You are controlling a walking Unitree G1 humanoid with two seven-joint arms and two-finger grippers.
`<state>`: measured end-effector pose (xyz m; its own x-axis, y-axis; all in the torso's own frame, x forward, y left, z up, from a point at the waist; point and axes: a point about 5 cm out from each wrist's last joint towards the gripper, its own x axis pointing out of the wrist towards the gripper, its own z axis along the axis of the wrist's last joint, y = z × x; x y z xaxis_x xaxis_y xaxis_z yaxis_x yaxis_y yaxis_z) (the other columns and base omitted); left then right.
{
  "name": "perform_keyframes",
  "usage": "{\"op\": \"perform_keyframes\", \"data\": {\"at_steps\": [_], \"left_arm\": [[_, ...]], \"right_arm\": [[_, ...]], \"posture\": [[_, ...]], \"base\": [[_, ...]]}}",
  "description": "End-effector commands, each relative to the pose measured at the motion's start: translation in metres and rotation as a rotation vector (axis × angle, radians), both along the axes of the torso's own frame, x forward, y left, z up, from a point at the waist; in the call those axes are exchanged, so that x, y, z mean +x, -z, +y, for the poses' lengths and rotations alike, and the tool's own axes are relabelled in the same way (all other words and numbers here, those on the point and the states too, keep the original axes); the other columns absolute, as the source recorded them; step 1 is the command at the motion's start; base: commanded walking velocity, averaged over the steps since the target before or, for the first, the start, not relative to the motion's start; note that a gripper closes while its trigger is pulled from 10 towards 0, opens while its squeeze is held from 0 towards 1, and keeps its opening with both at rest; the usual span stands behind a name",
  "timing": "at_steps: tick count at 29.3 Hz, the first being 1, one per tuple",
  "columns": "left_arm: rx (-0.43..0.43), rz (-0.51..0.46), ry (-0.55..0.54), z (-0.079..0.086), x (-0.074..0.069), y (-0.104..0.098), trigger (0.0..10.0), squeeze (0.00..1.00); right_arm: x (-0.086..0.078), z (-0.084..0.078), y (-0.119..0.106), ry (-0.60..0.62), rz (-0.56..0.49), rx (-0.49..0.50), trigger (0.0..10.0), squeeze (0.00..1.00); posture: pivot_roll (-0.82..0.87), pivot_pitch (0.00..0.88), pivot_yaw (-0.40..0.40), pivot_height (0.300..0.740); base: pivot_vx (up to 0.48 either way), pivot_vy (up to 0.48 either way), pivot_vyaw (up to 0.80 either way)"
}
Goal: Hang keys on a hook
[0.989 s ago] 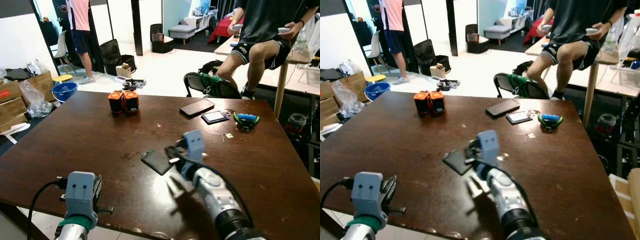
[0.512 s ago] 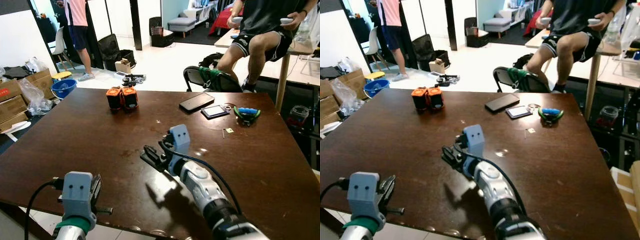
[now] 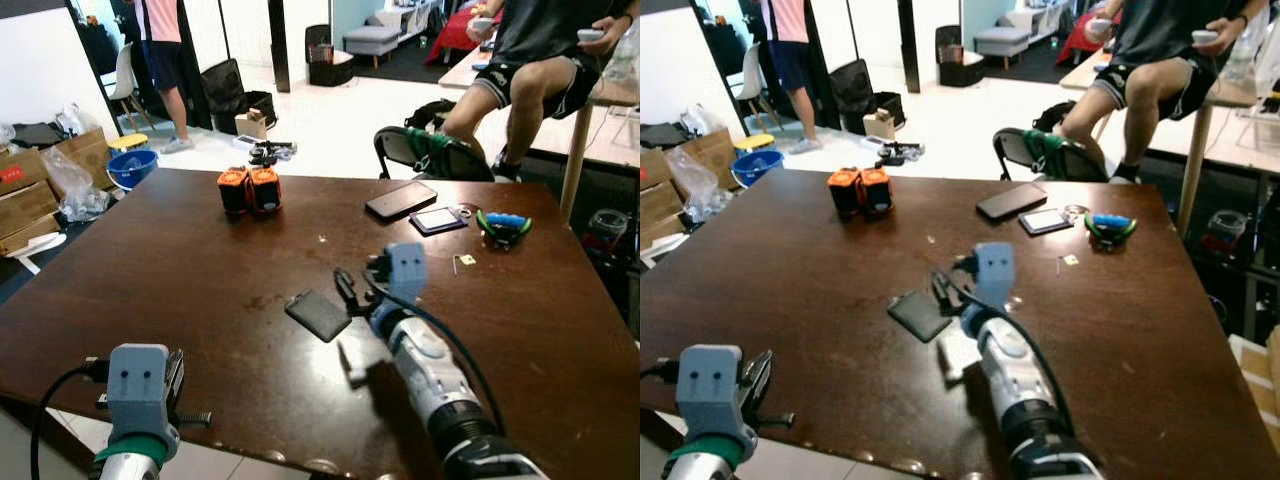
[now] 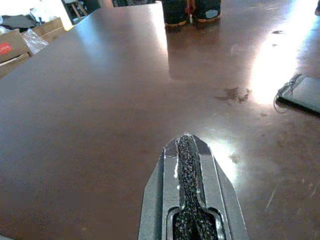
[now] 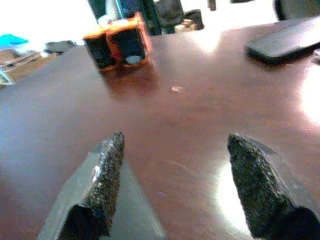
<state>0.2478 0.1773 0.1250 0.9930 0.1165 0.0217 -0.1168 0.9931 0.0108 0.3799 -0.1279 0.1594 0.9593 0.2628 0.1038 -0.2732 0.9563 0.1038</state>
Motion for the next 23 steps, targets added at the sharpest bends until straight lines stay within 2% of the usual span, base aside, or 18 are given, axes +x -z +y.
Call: {"op": "perform_keyframes", "data": {"at_steps": [1,3,8,16,23], "left_arm": [[0.002,0.031,-0.016,0.004,-0.001,0.007,10.0,0.00],[-0.002,0.039,-0.011,0.002,0.006,0.007,10.0,0.00],[0.023,0.021,0.004,-0.001,0.010,0.002,10.0,0.00],[0.021,0.004,0.026,-0.007,0.011,-0.004,10.0,0.00],[-0.003,-0.015,0.028,-0.009,0.012,-0.007,10.0,0.00]], "right_arm": [[-0.005,0.002,0.009,-0.014,0.025,-0.004,10.0,0.00],[-0.018,-0.004,0.020,-0.039,0.017,-0.054,10.0,0.00],[-0.027,-0.007,0.042,-0.025,0.084,-0.046,10.0,0.00],[-0.028,-0.008,0.047,0.002,0.111,-0.024,10.0,0.00],[-0.029,-0.003,0.044,-0.026,0.100,-0.029,10.0,0.00]], "posture": [[-0.02,0.033,0.166,0.740],[-0.03,0.023,0.158,0.740],[-0.03,0.002,0.143,0.740],[-0.03,0.000,0.139,0.740],[-0.03,0.000,0.136,0.740]], "base": [[0.000,0.000,0.00],[0.000,0.000,0.00],[0.000,0.000,-0.13],[0.000,0.000,-0.77],[0.000,0.000,-0.64]]}}
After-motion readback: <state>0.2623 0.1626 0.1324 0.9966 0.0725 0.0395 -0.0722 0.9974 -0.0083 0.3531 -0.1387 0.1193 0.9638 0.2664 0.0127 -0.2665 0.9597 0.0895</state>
